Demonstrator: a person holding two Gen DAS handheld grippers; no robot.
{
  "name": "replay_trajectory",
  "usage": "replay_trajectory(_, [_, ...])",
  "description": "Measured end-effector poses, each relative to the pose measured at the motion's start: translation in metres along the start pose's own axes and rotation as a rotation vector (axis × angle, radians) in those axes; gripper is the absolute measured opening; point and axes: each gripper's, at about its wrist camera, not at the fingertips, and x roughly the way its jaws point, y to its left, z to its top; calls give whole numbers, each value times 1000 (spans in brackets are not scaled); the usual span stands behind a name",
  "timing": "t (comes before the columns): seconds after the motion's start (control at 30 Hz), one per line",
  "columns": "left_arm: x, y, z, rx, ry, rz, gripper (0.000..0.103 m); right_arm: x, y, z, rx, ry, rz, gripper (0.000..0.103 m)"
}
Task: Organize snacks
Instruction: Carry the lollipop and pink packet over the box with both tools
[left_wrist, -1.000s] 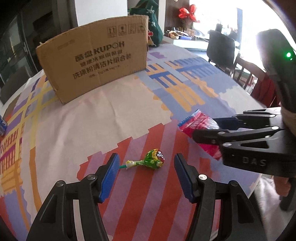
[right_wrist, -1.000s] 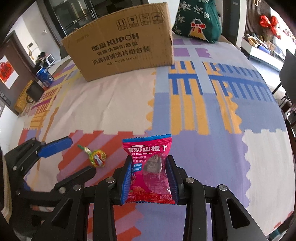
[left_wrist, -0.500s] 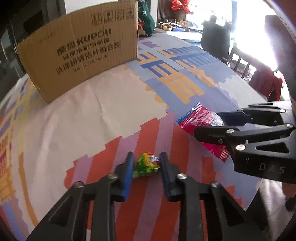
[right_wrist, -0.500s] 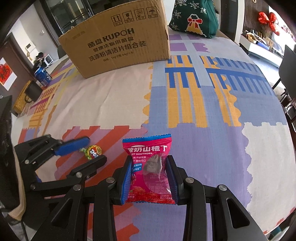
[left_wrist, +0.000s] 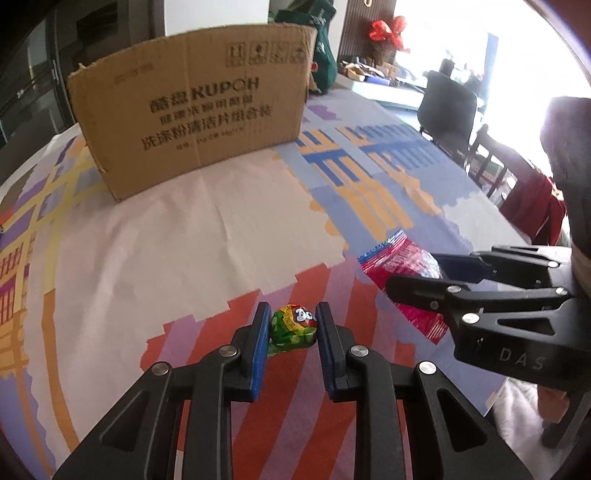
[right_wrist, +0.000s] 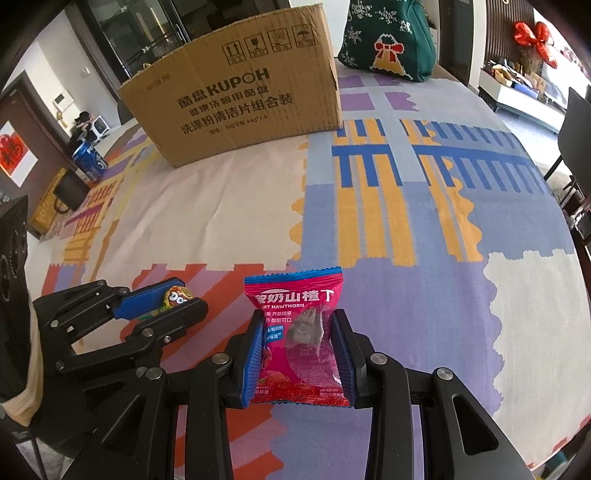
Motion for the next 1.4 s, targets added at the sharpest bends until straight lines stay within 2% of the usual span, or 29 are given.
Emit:
replay_trajectory(0.33, [-27, 14, 16, -59, -86, 26, 25, -11, 10, 18, -22, -56, 18, 36])
replay_trajectory(0.77, [-62, 40, 45, -145, -172, 114, 25, -30, 24, 55, -49, -165, 36, 36])
replay_trajectory(1.4, [-98, 64, 99, -182, -321, 186, 25, -56, 40, 111, -60, -314, 64, 36])
